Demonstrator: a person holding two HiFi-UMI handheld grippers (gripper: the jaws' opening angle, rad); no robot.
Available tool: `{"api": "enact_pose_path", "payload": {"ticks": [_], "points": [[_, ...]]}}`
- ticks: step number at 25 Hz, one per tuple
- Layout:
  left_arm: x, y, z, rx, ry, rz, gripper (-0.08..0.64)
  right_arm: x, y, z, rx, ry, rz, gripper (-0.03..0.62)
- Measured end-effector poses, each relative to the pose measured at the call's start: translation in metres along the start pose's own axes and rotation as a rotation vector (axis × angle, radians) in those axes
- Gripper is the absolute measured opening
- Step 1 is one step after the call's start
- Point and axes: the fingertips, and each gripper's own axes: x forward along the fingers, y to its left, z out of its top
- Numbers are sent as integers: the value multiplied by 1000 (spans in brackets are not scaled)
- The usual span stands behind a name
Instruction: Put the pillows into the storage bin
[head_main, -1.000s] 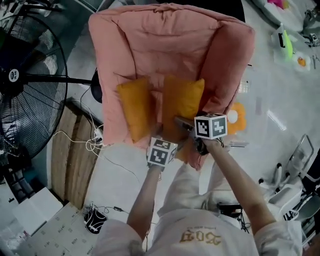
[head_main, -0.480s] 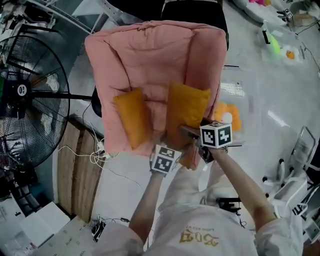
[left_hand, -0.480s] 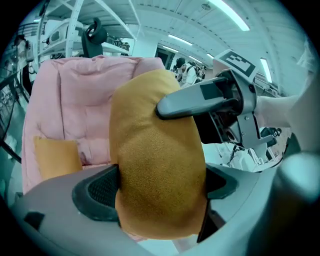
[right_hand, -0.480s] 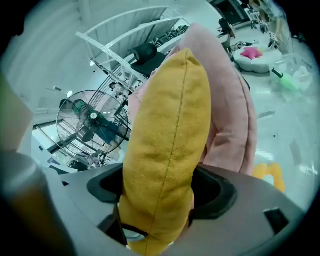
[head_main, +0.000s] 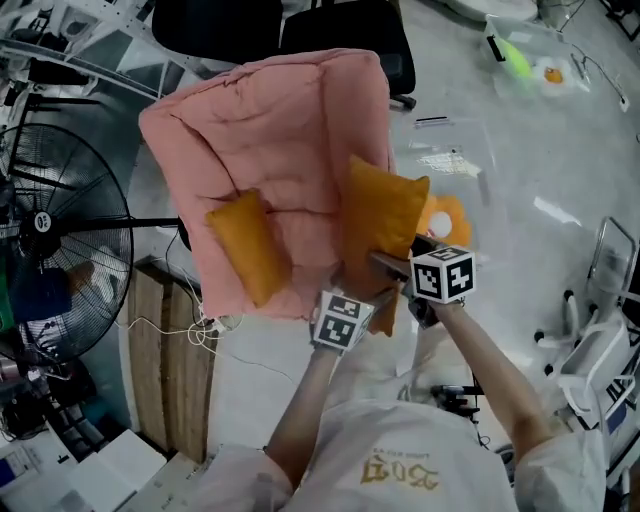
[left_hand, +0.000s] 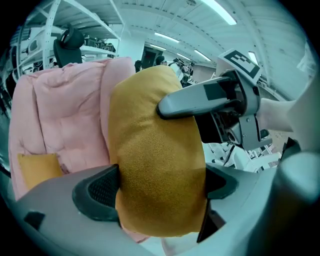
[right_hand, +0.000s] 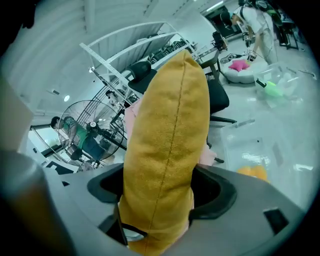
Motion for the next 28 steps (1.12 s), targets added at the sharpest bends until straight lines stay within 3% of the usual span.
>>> {"api": "enact_pose_path", "payload": {"ticks": [6, 13, 28], "points": [[28, -43, 16, 75, 38, -45, 515, -45, -41, 0, 62, -54, -32, 403], [62, -93, 36, 103, 85, -83, 515, -89, -93, -3, 124, -68, -53, 403], [172, -117, 63, 95, 194, -133, 515, -93, -216, 4, 242, -15, -87, 407]]}}
